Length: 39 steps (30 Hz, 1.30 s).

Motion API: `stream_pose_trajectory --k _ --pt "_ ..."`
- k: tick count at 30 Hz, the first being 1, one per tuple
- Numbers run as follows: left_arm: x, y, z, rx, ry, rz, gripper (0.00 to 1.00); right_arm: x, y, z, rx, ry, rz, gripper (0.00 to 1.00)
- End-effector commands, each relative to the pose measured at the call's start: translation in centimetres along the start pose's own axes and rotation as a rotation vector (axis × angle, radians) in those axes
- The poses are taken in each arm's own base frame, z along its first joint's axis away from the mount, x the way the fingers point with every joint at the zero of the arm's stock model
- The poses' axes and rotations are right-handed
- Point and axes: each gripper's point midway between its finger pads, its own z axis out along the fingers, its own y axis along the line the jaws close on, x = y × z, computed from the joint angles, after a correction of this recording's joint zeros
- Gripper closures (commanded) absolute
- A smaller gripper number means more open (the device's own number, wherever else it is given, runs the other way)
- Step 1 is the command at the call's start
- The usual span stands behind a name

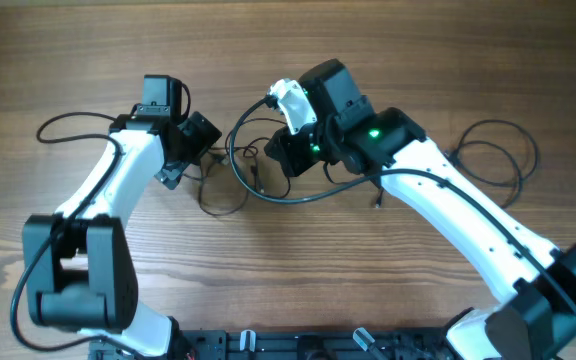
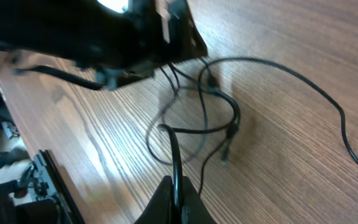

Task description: Untangle cables

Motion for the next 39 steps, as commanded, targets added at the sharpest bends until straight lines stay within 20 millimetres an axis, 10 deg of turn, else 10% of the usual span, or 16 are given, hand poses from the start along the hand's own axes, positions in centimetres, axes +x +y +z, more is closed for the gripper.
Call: stream_pose_trajectory --k 1,8,15,20,30,34,39 --pt "0.5 1.2 2.1 -0.063 0.027 0.017 0.0 -2.3 2.5 -3.8 -0.034 -0.113 -0.053 0.96" --pt "-0.4 2.2 2.4 -0.11 -0.01 0.009 0.0 -6.3 3.1 -14.3 0.203 -0.434 -0.233 0.96" --pt "-2.6 -5.3 -9.2 0.215 -0.104 0.122 0.0 -8.1 0.0 -25.0 0.612 -0.711 -0.206 0.96" --pt "-0.2 -5.7 -9.9 0.244 -0.025 0.185 0.0 -12.0 -1.6 -36.0 0.979 -1.136 -0.065 0.96" --pt "11.9 -12.8 -9.8 0.514 0.167 0.863 0.0 -11.9 -2.8 -31.3 0.926 -0.995 -0.075 0.96" --pt "12.8 -17.4 -8.2 0.613 0.113 0.833 0.0 -11.7 -3.0 -31.1 0.93 -0.981 -0.077 0.96" --pt "12.2 -19.8 -6.9 0.696 -0.091 1.263 0.02 -11.6 -3.0 -31.0 0.916 -0.989 -0.054 0.96"
